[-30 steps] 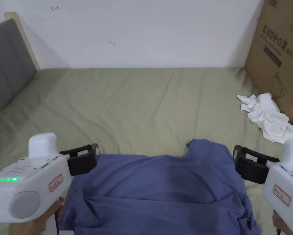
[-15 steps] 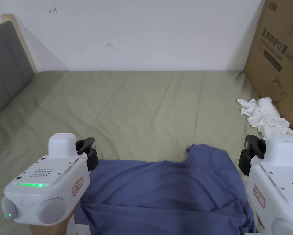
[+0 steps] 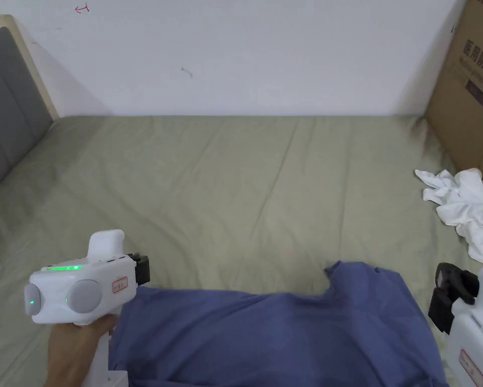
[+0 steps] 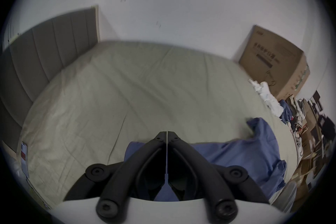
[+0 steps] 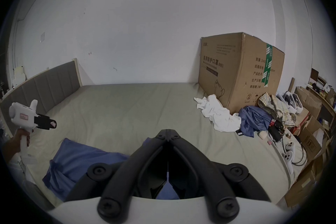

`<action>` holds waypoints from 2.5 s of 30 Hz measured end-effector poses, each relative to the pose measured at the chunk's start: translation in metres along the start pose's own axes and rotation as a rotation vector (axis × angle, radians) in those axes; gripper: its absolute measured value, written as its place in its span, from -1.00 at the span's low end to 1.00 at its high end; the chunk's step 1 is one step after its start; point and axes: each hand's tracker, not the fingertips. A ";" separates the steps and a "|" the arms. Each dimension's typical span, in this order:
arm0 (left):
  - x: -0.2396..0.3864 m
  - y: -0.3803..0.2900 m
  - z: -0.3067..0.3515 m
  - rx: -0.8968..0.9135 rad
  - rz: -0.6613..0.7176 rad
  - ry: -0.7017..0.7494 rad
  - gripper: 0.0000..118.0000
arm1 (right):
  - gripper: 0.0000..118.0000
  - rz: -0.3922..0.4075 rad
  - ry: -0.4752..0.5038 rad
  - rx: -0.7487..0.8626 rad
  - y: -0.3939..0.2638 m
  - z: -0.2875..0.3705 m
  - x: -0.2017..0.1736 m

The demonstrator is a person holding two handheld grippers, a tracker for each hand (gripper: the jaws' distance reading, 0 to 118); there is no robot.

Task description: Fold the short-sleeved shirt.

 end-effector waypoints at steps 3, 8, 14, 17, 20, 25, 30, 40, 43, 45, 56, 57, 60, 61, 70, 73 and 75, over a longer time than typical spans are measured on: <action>-0.021 0.004 -0.039 -0.109 0.045 0.033 0.00 | -0.96 0.003 -0.004 -0.037 -0.005 -0.018 0.001; -0.033 -0.002 -0.082 -0.231 0.016 0.105 0.68 | -0.96 0.010 -0.008 -0.087 -0.015 -0.040 0.002; -0.035 -0.015 -0.102 -0.245 0.015 0.132 0.68 | -0.96 0.010 -0.013 -0.130 -0.024 -0.052 0.002; -0.032 -0.023 -0.105 -0.272 0.028 0.089 -0.24 | -0.96 0.009 -0.017 -0.142 -0.027 -0.054 0.005; -0.020 -0.032 -0.110 -0.283 -0.035 0.113 -0.71 | -0.96 0.004 -0.020 -0.159 -0.029 -0.058 0.009; -0.015 -0.027 -0.093 -0.203 -0.004 0.085 -0.85 | -0.79 -0.021 -0.011 -0.231 -0.032 -0.084 0.023; -0.005 -0.019 -0.036 -0.065 -0.028 0.035 -0.85 | 0.84 -0.051 0.007 -0.377 -0.038 -0.150 0.045; 0.004 -0.025 0.019 -0.005 -0.024 0.010 -0.85 | 0.54 -0.013 -0.001 -0.651 -0.089 -0.232 0.050; 0.003 -0.031 0.022 -0.012 -0.014 0.009 -0.85 | -0.43 -0.008 0.035 -0.679 -0.095 -0.230 0.045; -0.003 -0.034 0.020 -0.017 -0.004 0.012 -0.85 | -0.87 0.003 0.038 -0.638 -0.091 -0.215 0.038; -0.028 -0.057 0.056 -0.007 0.073 0.012 -0.85 | -0.92 -0.063 0.191 -0.369 -0.039 -0.064 0.052; -0.030 -0.061 0.063 -0.006 0.075 0.014 -0.85 | -0.92 -0.069 0.204 -0.356 -0.039 -0.047 0.055; -0.036 -0.074 0.083 -0.006 0.075 0.022 -0.85 | -0.92 -0.088 0.231 -0.339 -0.048 -0.001 0.063; -0.038 -0.079 0.088 -0.008 0.075 0.022 -0.85 | -0.92 -0.097 0.235 -0.336 -0.052 0.009 0.062; -0.062 -0.153 0.120 -0.082 0.074 0.040 -0.85 | -0.92 -0.158 0.212 -0.447 -0.129 0.074 0.067; -0.067 -0.184 0.110 -0.141 0.071 0.061 -0.85 | -0.92 -0.179 0.160 -0.521 -0.161 0.070 0.067; -0.068 -0.198 0.105 -0.156 0.074 0.066 -0.85 | -0.92 -0.184 0.127 -0.557 -0.176 0.063 0.066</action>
